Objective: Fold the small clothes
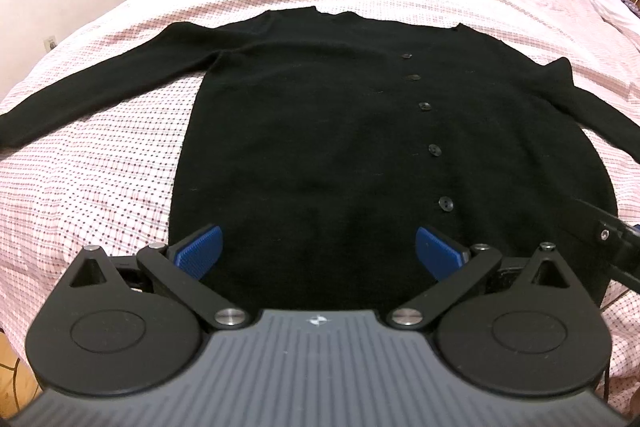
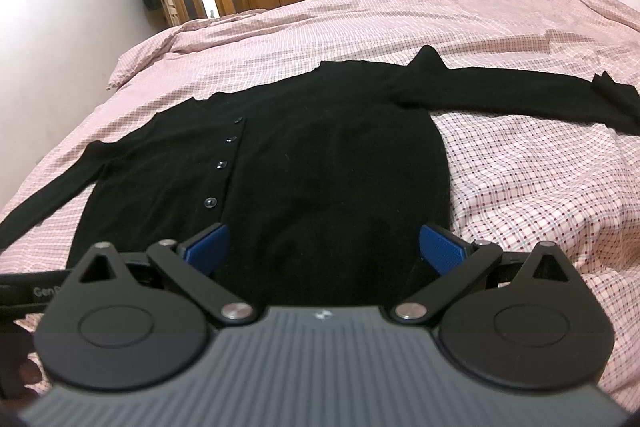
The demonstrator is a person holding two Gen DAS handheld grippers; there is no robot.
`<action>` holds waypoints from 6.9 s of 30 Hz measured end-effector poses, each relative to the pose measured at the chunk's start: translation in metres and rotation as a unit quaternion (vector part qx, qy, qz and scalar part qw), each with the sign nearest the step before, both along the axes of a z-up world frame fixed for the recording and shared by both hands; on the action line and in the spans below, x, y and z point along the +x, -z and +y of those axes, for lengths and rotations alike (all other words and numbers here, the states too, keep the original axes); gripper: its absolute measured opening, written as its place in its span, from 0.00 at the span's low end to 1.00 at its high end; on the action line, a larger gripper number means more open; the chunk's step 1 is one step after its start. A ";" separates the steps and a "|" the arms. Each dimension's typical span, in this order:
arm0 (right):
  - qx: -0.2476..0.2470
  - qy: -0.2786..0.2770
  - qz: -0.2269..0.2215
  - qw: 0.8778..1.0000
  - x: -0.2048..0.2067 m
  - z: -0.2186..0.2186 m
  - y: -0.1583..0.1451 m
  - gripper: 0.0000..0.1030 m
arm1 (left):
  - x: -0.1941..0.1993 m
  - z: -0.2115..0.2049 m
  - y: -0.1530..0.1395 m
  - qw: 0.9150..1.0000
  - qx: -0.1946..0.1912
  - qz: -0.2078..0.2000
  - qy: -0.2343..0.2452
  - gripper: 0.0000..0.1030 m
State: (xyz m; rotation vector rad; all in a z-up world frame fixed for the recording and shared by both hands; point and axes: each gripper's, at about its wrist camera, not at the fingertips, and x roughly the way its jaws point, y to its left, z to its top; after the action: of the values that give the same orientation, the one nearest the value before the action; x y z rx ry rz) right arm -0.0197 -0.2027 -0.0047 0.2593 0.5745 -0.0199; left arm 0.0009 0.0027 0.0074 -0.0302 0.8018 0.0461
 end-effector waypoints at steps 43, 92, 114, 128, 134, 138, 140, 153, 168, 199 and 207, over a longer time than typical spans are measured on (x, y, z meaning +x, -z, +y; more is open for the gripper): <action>0.026 -0.022 -0.023 0.999 0.007 -0.004 0.000 1.00 | 0.013 0.008 -0.004 1.000 0.021 -0.004 0.001 1.00; 0.248 0.275 -0.066 0.927 0.124 -0.272 0.055 0.97 | 0.131 -0.033 0.041 0.999 -0.005 0.041 0.034 1.00; 0.183 0.168 -0.132 0.960 0.151 -0.239 -0.033 0.07 | 0.120 0.015 0.001 1.000 0.002 0.005 0.010 1.00; 0.063 -0.095 -0.175 0.978 0.214 -0.043 -0.109 0.07 | 0.108 0.081 -0.012 0.999 -0.003 -0.017 -0.051 1.00; 0.041 -0.186 -0.094 0.977 0.240 0.044 -0.064 0.07 | 0.102 0.101 -0.009 0.997 0.012 -0.030 -0.067 1.00; 0.035 -0.210 -0.013 0.977 0.252 0.087 -0.022 0.10 | 0.102 0.109 -0.003 0.997 0.010 -0.023 -0.075 1.00; 0.034 -0.209 0.018 0.977 0.257 0.092 -0.006 0.13 | 0.104 0.111 0.002 0.997 0.007 -0.018 -0.075 1.00; 0.060 -0.267 0.036 0.961 0.189 0.068 -0.010 0.53 | 0.119 0.108 0.025 0.998 0.000 0.002 -0.058 1.00; -0.020 -0.076 0.045 0.996 0.147 -0.038 -0.009 0.54 | 0.134 0.010 -0.014 0.996 0.024 -0.034 0.078 1.00; 0.010 -0.075 0.053 0.996 0.133 -0.057 0.037 0.57 | 0.195 -0.056 -0.020 0.992 0.013 -0.113 0.046 0.12; 0.001 -0.073 0.058 0.996 0.137 -0.054 0.036 0.58 | 0.189 0.025 -0.001 0.997 -0.006 -0.066 -0.047 0.44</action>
State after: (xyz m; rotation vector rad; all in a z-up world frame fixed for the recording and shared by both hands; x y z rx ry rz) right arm 0.1172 -0.2566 -0.0408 0.2184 0.7076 0.1086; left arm 0.1896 0.0280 0.0080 -0.0819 0.6680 0.1266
